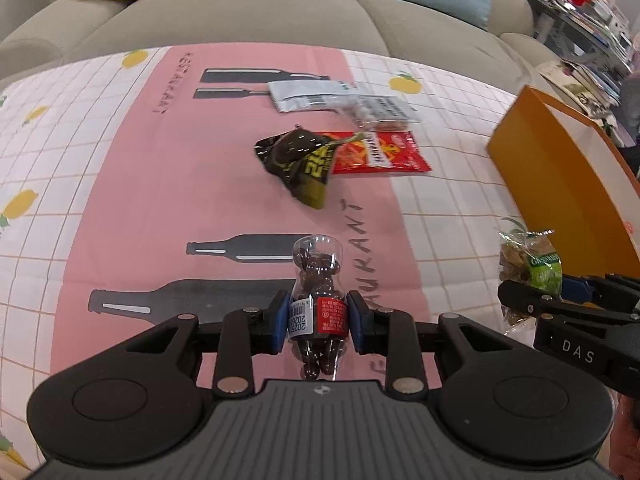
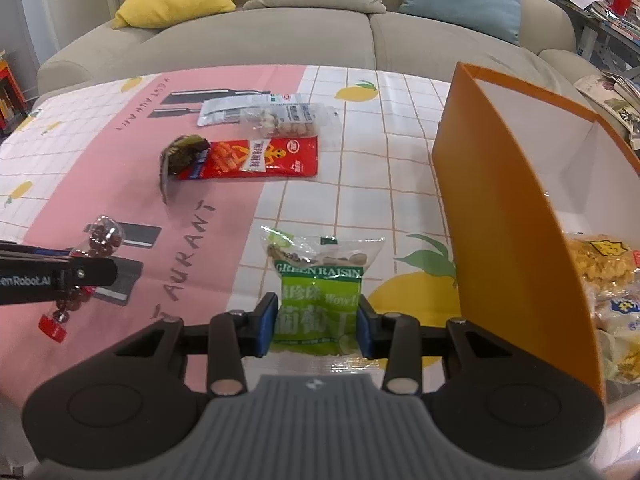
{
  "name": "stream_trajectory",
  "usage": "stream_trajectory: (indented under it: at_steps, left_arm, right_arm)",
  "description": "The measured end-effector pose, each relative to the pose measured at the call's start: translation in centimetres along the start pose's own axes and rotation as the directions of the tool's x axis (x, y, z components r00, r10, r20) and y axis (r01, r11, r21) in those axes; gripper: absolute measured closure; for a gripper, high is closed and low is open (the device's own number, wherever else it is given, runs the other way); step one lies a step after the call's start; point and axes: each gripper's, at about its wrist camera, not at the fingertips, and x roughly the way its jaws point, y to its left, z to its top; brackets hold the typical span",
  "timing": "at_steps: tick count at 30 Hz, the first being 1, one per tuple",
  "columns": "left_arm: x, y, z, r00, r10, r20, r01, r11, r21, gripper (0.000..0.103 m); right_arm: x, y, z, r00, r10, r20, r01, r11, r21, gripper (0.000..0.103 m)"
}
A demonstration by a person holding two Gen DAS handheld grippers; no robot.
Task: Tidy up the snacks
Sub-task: 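Lift both held snacks and carry them over the orange box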
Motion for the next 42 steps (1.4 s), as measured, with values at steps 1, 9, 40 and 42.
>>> stream_trajectory:
  at_steps: [1,9,40,42]
  left_arm:
    - [-0.4,-0.3,0.0,1.000,-0.002,0.001,0.002,1.000,0.008,0.069]
    - [-3.8,-3.6,0.3,0.999,-0.042,0.031,0.039,0.996,0.081,0.069]
    - [-3.5,-23.9,11.7,0.939,-0.344,-0.020,0.314,0.830,0.461,0.069]
    - [-2.4,-25.0,12.6,0.928,-0.369,-0.059,0.352,0.813,0.463,0.069]
  right_arm:
    - [-0.4,-0.1,0.0,1.000,0.003,0.000,-0.003,1.000,0.004,0.064]
    - [-4.7,-1.7,0.1,0.999,0.017,0.028,-0.018,1.000,0.025,0.064]
    - [-12.3,-17.8,5.6,0.997,0.042,0.070,-0.049,0.994,0.096,0.066]
    - [-12.0,-19.0,6.0,0.996,0.051,0.071,-0.057,0.995,0.084,0.066]
